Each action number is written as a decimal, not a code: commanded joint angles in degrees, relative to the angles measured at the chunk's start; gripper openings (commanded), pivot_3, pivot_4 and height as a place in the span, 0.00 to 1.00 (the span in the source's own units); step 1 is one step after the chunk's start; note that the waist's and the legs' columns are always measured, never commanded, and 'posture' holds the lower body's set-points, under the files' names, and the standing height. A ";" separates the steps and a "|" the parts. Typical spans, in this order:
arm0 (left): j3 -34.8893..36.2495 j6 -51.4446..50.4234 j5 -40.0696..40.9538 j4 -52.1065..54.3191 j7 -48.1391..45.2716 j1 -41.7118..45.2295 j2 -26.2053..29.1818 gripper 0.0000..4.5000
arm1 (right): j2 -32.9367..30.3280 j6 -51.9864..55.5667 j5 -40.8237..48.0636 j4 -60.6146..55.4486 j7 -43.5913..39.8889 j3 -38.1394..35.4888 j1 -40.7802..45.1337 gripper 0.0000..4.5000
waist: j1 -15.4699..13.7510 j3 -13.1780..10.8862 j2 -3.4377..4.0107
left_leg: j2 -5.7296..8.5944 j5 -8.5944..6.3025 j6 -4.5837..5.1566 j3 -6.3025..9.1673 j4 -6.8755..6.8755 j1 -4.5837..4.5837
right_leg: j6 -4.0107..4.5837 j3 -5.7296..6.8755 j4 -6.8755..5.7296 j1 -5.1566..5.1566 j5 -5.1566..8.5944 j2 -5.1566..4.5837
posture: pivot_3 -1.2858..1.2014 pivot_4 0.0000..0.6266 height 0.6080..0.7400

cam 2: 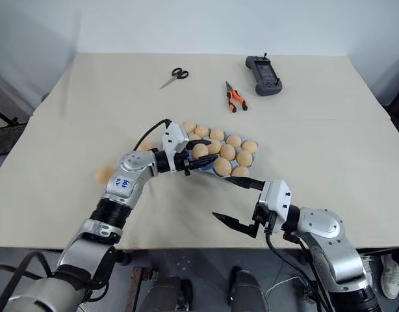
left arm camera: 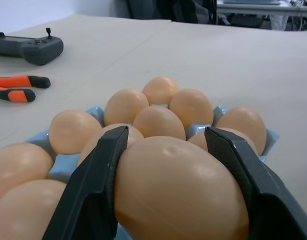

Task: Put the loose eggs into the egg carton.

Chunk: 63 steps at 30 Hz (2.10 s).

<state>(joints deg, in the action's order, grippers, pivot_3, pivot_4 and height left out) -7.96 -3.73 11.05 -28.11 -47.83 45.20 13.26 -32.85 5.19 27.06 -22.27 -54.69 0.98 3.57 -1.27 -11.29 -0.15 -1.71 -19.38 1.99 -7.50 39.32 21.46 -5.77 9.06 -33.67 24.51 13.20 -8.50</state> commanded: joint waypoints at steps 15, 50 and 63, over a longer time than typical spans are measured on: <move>12.30 0.03 6.68 19.47 -2.02 -14.38 12.03 1.00 | 1.45 -0.58 0.95 0.67 -1.29 1.98 2.25 1.00 | 1.42 0.00 0.00 | -0.06 0.01 0.00 0.06 0.04 -0.02 | 0.00 -0.02 -0.12 0.02 0.00 -0.03 | 0.52 0.24 1.00; 34.92 -1.74 12.00 28.16 11.08 -44.83 17.72 1.00 | 1.63 -2.82 1.13 7.45 -8.33 1.93 7.58 1.00 | 1.19 0.07 -0.11 | -0.12 -0.14 -0.09 0.06 0.03 -0.18 | 0.18 -0.09 -0.18 0.07 0.05 -0.15 | 0.52 0.24 1.00; 26.88 -7.16 6.59 19.86 12.87 -36.36 20.13 0.58 | 2.43 -2.19 0.81 5.40 -6.09 2.44 6.96 1.00 | 1.42 0.08 -0.14 | -0.17 -0.18 -0.11 -0.17 -0.09 -0.18 | 0.14 -0.02 -0.19 0.13 0.03 -0.06 | 0.52 0.24 1.00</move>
<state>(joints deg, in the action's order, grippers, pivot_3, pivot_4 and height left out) 19.00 -11.55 18.06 -8.54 -34.69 8.52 32.48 -30.74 3.04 27.15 -14.46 -61.26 3.96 10.67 0.15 -11.21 -0.29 -1.88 -19.56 1.88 -7.67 39.23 21.27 -5.63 9.03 -33.85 24.63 13.23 -8.56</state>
